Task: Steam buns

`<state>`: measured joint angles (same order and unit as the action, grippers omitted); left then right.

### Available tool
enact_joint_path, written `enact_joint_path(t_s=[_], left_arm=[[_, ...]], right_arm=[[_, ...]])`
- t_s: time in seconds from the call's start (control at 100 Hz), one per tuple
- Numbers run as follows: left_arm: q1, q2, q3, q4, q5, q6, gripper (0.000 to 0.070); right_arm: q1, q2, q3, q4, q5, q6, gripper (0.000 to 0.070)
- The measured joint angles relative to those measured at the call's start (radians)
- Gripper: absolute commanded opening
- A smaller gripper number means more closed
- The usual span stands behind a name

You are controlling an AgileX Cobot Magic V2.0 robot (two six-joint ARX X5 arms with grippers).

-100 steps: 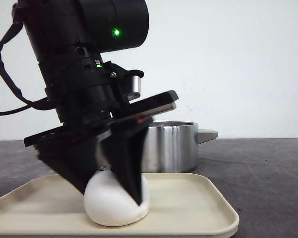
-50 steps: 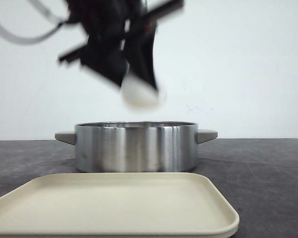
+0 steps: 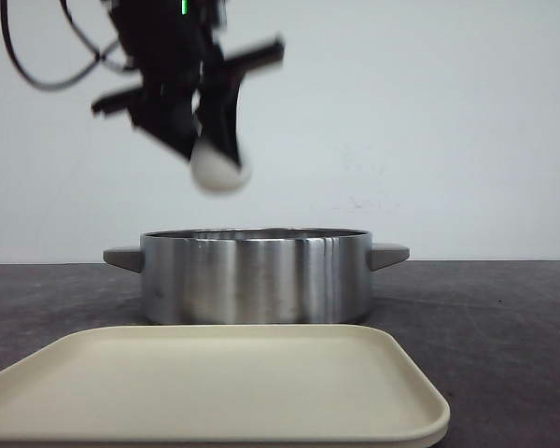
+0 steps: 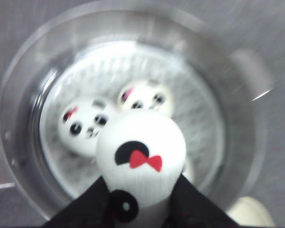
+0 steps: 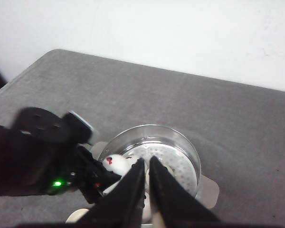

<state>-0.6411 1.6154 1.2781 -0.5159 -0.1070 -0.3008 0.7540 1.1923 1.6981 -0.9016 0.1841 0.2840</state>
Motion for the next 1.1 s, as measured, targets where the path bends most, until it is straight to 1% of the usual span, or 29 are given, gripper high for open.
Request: enact_joint_path(t_s=[0.17,0.21,0.23,0.26,0.35,0.38,0.42,0.48,0.57,0.74,0.81,0.87,0.96,1.06,1.1], left_arm=[[0.019,0.082,0.000,-0.003,0.000,0.026,0.0001],[0.019,0.095,0.000,-0.003,0.000,0.030,0.0025],[0.020,0.101,0.000,-0.003,0.000,0.032,0.0057],[0.021,0.109,0.000,-0.003,0.000,0.034,0.0126],[0.022,0.121,0.000,0.000,0.000,0.039,0.0420],[0.022,0.121,0.000,0.004,0.000,0.040,0.0500],[0.022,0.121,0.000,0.017,0.000,0.041,0.0566],[0.022,0.121,0.000,0.035,0.000,0.045,0.0596],[0.022,0.121,0.008,0.023,0.000,0.047,0.0596],[0.022,0.121,0.071,-0.058,0.000,0.047,0.0592],[0.022,0.114,0.109,-0.094,-0.010,0.047,0.0566],[0.022,0.085,0.113,-0.093,-0.028,0.047,0.0479],[0.022,0.006,0.113,-0.095,-0.048,0.047,0.0322],[0.022,-0.118,0.113,-0.094,-0.050,0.048,0.0088],[0.022,-0.170,0.113,-0.093,-0.050,0.051,0.0007]], right_arm=[[0.000,0.000,0.000,-0.007,0.000,0.000,0.0009],[0.000,0.000,0.000,-0.014,0.000,0.000,0.0009],[0.000,0.000,0.000,-0.018,0.000,0.000,0.0009],[0.000,0.000,0.000,-0.027,0.000,0.000,0.0009],[0.000,0.000,0.000,-0.052,0.000,0.000,0.0009],[0.000,0.000,0.000,-0.058,0.000,0.000,0.0009],[0.000,0.000,0.000,-0.062,0.000,0.000,0.0009],[0.000,0.000,0.000,-0.063,0.000,0.000,0.0009],[0.000,0.000,0.000,-0.063,0.000,0.000,0.0009],[0.000,0.000,0.000,-0.063,0.003,0.000,0.0009],[0.000,0.000,0.000,-0.063,0.015,0.000,0.0009],[0.000,0.000,0.000,-0.063,0.035,0.000,0.0009],[0.000,0.000,0.000,-0.065,0.080,-0.005,0.0009],[0.000,0.000,0.000,-0.068,0.131,-0.030,0.0009],[0.000,0.000,0.000,-0.068,0.145,-0.039,0.0009]])
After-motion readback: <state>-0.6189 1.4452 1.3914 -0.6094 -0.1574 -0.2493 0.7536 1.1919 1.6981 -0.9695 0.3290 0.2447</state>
